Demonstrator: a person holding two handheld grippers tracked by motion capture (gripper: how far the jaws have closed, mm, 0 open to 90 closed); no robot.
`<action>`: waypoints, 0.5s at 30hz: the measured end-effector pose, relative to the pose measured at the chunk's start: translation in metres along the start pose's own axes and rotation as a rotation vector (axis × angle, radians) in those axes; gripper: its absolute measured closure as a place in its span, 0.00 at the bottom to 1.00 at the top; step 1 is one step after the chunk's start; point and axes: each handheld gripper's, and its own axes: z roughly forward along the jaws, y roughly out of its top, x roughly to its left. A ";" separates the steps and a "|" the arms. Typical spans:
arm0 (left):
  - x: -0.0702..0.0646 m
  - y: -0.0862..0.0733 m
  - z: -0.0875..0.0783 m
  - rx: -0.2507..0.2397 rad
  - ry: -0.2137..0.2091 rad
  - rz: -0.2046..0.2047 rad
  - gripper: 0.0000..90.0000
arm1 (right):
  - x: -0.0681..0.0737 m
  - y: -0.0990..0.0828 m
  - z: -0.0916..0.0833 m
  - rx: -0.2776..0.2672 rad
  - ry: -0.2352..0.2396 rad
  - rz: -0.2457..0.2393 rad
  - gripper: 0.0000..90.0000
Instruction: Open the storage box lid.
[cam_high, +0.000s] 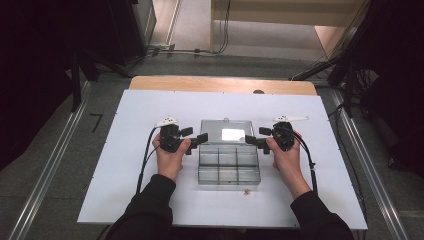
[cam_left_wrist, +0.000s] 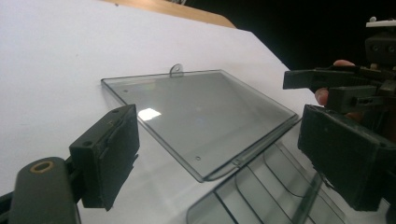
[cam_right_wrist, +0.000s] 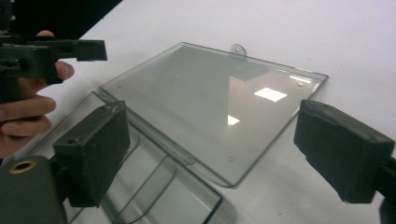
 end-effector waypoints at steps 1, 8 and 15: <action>-0.002 0.000 -0.002 0.000 -0.005 0.010 0.12 | 0.003 0.000 -0.002 -0.007 0.007 -0.014 0.08; -0.013 0.000 -0.016 -0.021 -0.045 0.049 0.07 | 0.021 -0.004 -0.015 -0.014 0.014 -0.084 0.05; -0.024 -0.004 -0.033 -0.023 -0.054 0.117 0.07 | 0.037 -0.011 -0.028 -0.004 0.024 -0.143 0.03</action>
